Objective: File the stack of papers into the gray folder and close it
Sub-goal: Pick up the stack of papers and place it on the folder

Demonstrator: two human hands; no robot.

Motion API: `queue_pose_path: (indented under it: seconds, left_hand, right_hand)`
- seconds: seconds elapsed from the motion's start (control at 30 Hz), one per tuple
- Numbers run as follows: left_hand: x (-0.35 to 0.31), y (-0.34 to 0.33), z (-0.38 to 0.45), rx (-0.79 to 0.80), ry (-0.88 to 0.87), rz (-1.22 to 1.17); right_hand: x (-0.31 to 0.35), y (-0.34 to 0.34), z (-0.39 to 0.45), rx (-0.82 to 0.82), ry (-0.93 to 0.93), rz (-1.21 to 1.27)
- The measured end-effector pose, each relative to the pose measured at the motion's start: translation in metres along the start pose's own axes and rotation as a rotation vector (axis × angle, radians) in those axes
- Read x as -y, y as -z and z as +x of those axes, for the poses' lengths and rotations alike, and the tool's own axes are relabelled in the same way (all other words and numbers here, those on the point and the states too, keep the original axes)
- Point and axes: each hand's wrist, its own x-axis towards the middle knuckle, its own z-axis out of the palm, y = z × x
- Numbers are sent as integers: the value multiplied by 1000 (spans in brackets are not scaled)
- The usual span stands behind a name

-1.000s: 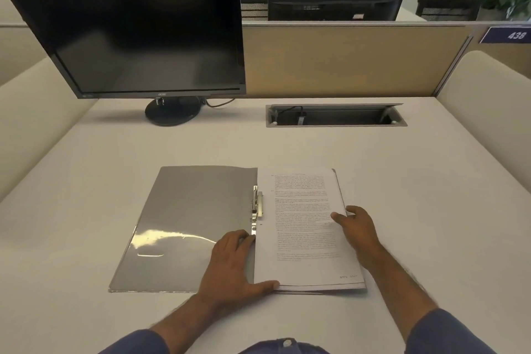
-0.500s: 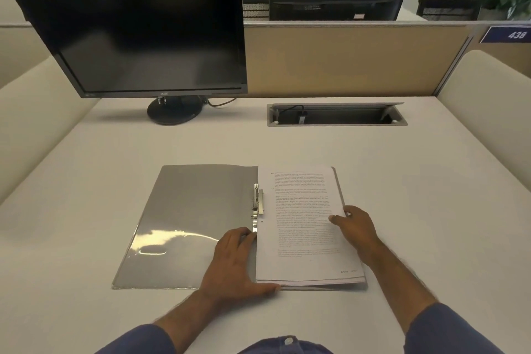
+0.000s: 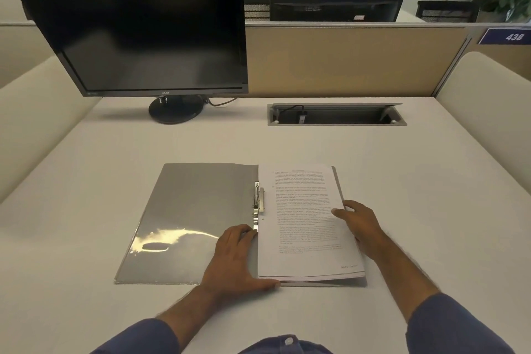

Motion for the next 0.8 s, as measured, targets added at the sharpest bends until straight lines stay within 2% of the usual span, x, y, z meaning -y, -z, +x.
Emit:
queue_pose_path:
  seconds: [0.13,0.37,0.43,0.53,0.7,0.8]
  left_hand:
    - [0,1,0,-18,-19,3]
    - [-1,1,0,-12,-12,-19]
    - [-1,1,0,-10,-1,-35]
    - [-1,0,0,-14,3,-34]
    - [-1,0,0,-24,1,-17]
    - [-2,1,0,-20,1,-13]
  right_hand:
    - [3,8,-2,79,-31,50]
    - [6,16,-3,165,-39,-55]
    - [6,14,-3,139,-35,-63]
    - [3,9,-7,12,-1,-163]
    - [1,14,-11,76,6,-143]
    - [-2,21,-13,60,-30,-141]
